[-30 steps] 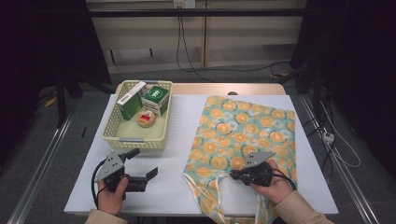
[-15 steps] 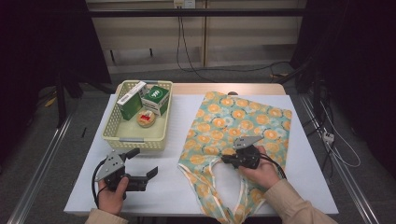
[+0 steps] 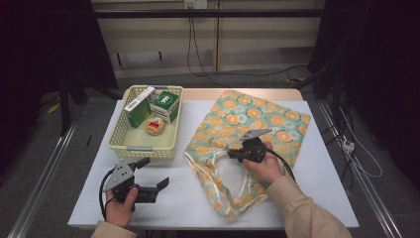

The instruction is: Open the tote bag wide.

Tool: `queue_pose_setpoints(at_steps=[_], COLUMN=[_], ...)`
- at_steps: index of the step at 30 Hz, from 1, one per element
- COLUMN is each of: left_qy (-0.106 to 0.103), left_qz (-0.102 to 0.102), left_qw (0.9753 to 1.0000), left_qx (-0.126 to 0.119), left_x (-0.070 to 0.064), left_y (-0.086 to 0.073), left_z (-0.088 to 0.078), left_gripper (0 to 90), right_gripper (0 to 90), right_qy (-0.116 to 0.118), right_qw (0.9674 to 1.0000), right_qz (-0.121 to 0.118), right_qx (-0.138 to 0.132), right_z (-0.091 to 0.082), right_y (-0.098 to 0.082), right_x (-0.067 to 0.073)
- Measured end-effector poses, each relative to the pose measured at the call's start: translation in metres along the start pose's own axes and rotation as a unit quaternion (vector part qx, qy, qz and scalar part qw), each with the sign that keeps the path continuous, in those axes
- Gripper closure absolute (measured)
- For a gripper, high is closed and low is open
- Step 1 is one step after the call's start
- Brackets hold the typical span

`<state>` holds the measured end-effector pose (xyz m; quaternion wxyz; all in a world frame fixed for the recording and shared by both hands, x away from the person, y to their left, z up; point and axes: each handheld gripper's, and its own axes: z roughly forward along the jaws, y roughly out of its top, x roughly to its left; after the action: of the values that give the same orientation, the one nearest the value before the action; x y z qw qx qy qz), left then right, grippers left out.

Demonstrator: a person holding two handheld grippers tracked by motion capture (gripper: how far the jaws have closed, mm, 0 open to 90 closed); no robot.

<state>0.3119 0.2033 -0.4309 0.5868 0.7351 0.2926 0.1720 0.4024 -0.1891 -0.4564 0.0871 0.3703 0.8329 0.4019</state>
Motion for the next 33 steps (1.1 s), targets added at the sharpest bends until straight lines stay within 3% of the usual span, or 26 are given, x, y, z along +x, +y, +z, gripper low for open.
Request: queue_pose_setpoints(at_steps=[2,3,9,18,20,24,27,31,33], left_qy=[0.001,0.001,0.0,-0.001,-0.002,-0.002,-0.003,-0.006,-0.006], left_qz=[0.002,0.001,-0.003,0.002,0.007,0.008,0.007,0.01,0.009], left_qw=[1.0,1.0,1.0,1.0,1.0,0.9999,0.9999,0.9999,0.9999], left_qx=[-0.001,-0.001,0.002,0.007,0.006,0.008,0.008,0.012,0.012], left_x=[0.0,0.0,0.0,-0.003,-0.004,-0.005,-0.005,-0.006,-0.005], left_y=[0.0,0.0,-0.001,0.001,0.002,0.002,0.003,0.002,0.002], left_z=[0.0,-0.001,0.001,0.003,0.003,0.004,0.006,0.007,0.007], left_gripper=[2.5,2.5,2.5,2.5,2.5,2.5,2.5,2.5,2.5], right_gripper=[70.5,56.3,41.0,39.7,39.8,39.9,40.1,40.0,39.9], right_qy=[0.009,0.006,0.012,0.009,0.012,0.016,0.031,0.049,0.066], right_qw=[0.9998,0.9997,0.9996,0.999,0.9994,0.9989,0.9977,0.9965,0.9959], right_qz=[-0.014,-0.024,-0.025,-0.043,-0.033,-0.035,-0.047,-0.055,-0.047], right_qx=[0.01,0.007,-0.009,0.002,-0.006,-0.025,-0.039,-0.039,-0.04], right_z=[0.004,0.001,-0.026,-0.059,-0.073,-0.086,-0.093,-0.091,-0.086], right_y=[-0.002,-0.003,-0.011,-0.039,-0.043,-0.04,-0.032,-0.026,-0.023], right_x=[0.003,0.009,0.016,0.022,0.023,0.029,0.044,0.056,0.062])
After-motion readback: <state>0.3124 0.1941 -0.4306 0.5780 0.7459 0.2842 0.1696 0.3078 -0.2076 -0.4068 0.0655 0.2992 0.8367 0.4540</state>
